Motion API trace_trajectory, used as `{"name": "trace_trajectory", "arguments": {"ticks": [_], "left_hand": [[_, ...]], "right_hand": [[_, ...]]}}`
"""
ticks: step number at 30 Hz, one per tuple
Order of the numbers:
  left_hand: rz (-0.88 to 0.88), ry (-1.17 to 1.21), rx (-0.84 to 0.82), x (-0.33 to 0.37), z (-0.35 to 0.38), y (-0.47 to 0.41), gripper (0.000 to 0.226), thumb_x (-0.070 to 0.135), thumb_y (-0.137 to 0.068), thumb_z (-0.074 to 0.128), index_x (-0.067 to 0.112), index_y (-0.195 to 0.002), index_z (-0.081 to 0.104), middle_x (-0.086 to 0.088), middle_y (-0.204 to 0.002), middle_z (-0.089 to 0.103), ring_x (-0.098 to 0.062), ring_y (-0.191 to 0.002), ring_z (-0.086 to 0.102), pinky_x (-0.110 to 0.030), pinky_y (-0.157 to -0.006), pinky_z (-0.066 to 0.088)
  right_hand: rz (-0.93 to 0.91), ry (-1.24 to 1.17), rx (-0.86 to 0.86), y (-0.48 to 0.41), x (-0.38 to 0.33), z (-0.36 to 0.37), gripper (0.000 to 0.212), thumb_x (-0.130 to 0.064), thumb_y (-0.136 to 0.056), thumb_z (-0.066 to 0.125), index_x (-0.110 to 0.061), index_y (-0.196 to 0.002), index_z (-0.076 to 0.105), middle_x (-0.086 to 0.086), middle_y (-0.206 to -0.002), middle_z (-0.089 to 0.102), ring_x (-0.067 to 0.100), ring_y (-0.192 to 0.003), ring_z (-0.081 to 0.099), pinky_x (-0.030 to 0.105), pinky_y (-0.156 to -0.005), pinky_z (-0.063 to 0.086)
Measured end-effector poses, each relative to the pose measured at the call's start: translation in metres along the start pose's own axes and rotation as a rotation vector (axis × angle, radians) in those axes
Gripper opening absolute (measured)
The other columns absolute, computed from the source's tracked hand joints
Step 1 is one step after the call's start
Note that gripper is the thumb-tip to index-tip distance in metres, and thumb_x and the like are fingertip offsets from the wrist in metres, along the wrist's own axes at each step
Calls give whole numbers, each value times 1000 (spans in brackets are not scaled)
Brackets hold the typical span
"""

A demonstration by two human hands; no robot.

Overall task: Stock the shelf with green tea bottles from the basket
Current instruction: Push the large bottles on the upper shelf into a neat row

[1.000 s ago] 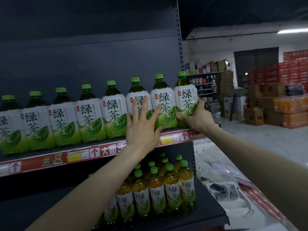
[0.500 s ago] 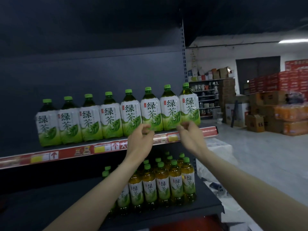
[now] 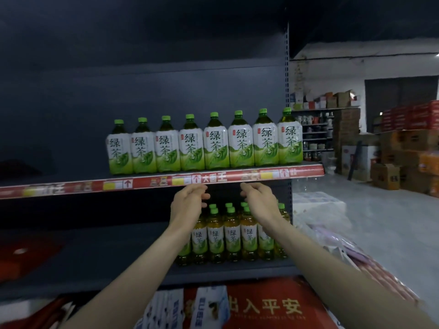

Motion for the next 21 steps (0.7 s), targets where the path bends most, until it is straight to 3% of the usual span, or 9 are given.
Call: {"name": "trace_trajectory", "arguments": {"ticks": [5, 11, 15, 18, 21], "left_hand": [[-102, 111, 68, -18, -24, -19, 18, 23, -103, 57, 21, -108, 74, -3, -99, 79, -21, -90, 72, -38, -84, 54], [-185, 144, 102, -70, -24, -41, 22, 19, -103, 52, 20, -106, 74, -3, -97, 78, -20, -87, 70, -37, -81, 55], [-277, 141, 93, -127, -13, -52, 24, 17, -102, 51, 17, -107, 74, -5, -97, 78, -20, -83, 69, -30, -63, 48], [-360, 103, 84, -178, -1, -55, 25, 20, -100, 52, 16, -107, 76, -5, -98, 79, -22, -84, 70, -32, -70, 50], [-400, 74, 63, -226, 10, -61, 19, 21, -100, 56, 21, -104, 74, -4, -104, 77, -22, -92, 70, -36, -81, 53]], "right_hand": [[34, -42, -46, -9, 13, 28, 29, -41, -105, 53, -20, -123, 63, -1, -115, 69, 18, -110, 63, 38, -98, 48], [101, -74, -31, -26, 56, 54, 30, -43, -101, 55, -21, -118, 66, -3, -111, 72, 20, -109, 66, 46, -103, 52], [180, -70, -23, -32, 111, 71, 35, -47, -94, 58, -22, -117, 68, -2, -109, 74, 21, -107, 67, 46, -101, 53], [266, -48, -34, -31, 160, 82, 29, -35, -101, 55, -15, -119, 67, 1, -111, 73, 21, -104, 67, 36, -84, 51], [308, -2, -24, -33, 203, 89, 21, -30, -103, 54, -18, -115, 67, 1, -103, 71, 17, -89, 64, 31, -68, 45]]}}
Point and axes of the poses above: each hand's wrist, its own y-axis away from the middle knuckle, its own z-axis out of the palm, x = y × z, the point moved 6 cm from there along -y, towards the middle knuckle
